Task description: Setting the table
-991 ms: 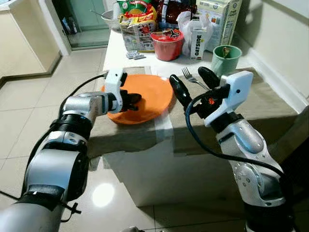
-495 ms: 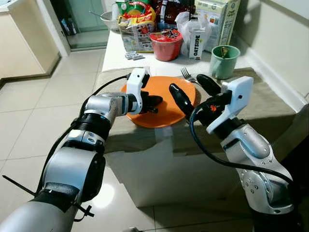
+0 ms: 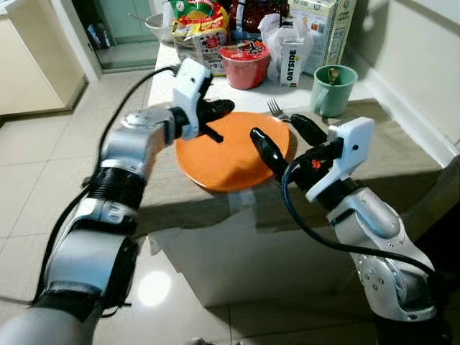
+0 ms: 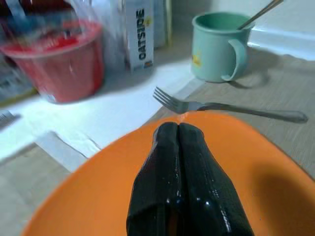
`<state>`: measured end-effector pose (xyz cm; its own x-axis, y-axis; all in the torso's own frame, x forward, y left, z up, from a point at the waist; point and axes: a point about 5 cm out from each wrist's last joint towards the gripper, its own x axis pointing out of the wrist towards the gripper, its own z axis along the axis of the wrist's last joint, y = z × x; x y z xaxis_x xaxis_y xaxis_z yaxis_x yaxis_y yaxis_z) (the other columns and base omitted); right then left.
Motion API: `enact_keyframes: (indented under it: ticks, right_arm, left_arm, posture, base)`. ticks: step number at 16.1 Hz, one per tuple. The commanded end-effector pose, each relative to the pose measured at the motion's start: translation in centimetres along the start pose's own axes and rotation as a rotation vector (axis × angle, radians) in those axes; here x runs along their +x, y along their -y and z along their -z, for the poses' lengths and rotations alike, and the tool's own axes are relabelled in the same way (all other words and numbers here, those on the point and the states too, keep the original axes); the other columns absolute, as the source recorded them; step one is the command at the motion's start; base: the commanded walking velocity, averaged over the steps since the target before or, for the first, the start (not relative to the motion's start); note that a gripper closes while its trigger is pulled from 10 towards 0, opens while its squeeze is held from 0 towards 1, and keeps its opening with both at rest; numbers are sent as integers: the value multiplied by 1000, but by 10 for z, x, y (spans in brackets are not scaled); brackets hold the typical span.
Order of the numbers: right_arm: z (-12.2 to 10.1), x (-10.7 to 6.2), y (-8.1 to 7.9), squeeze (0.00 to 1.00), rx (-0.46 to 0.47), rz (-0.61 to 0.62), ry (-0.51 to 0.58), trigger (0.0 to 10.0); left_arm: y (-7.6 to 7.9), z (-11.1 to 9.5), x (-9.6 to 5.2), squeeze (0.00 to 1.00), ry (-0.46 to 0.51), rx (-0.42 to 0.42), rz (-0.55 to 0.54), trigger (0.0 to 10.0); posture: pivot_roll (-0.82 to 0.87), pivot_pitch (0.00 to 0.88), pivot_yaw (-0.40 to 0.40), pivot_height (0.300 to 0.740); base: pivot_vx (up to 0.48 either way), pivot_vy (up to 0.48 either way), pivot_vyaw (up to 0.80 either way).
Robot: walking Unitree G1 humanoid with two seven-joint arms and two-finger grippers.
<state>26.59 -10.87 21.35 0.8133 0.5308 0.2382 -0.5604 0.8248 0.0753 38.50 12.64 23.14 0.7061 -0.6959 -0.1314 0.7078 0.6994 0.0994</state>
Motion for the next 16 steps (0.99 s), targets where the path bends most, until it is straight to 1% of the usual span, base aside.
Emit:
enact_keyframes:
  ticks: [1, 2, 4, 5, 6, 7, 8, 9, 13, 16]
  right_arm:
    - [-2, -4, 0, 0, 7, -9, 3, 10000]
    - [-1, -6, 2, 0, 5, 0, -4, 10000]
    - [1, -12, 7, 0, 1, 27, -1, 10000]
    - [2, -14, 8, 0, -3, 31, 1, 10000]
    - [6, -26, 14, 0, -45, 56, 11, 10000]
    - [8, -29, 16, 0, -58, 67, 11, 10000]
    - [15, -34, 23, 0, -88, 91, -8, 10000]
    - [17, -36, 24, 0, -97, 99, -13, 10000]
    - [20, -35, 21, 0, -101, 99, -10, 10000]
    - [20, -32, 21, 0, -106, 97, 5, 10000]
  left_arm:
    - [-1, 8, -11, 0, -24, 38, 6, 10000]
    - [1, 16, -23, 0, -28, 59, 23, 10000]
    - [5, 27, -50, 0, -55, 104, 24, 10000]
    - [5, 29, -56, 0, -57, 113, 22, 10000]
    - [2, 32, -74, 0, -73, 143, -3, 10000]
    - [1, 32, -77, 0, -69, 140, -16, 10000]
    - [0, 31, -80, 0, -58, 156, -44, 10000]
    - [2, 31, -81, 0, -51, 162, -49, 10000]
    - [10, 28, -80, 0, -40, 154, -40, 10000]
    - [13, 30, -75, 0, -40, 151, -33, 10000]
  posture:
    - [-169, 28, 129, 740]
    - [-165, 28, 135, 740]
    - [-153, 25, 142, 740]
    - [-149, 25, 143, 740]
    - [-141, 27, 142, 740]
    - [-138, 27, 140, 740]
    - [-132, 26, 136, 740]
    - [-134, 26, 139, 740]
    - [-135, 23, 137, 740]
    - [-140, 25, 136, 740]
  base:
    - [0, 0, 0]
    - [0, 0, 0]
    - [0, 0, 0]
    - [0, 0, 0]
    - [0, 0, 0]
    - [0, 0, 0]
    - [0, 0, 0]
    - [0, 0, 0]
    - [0, 0, 0]
    - [0, 0, 0]
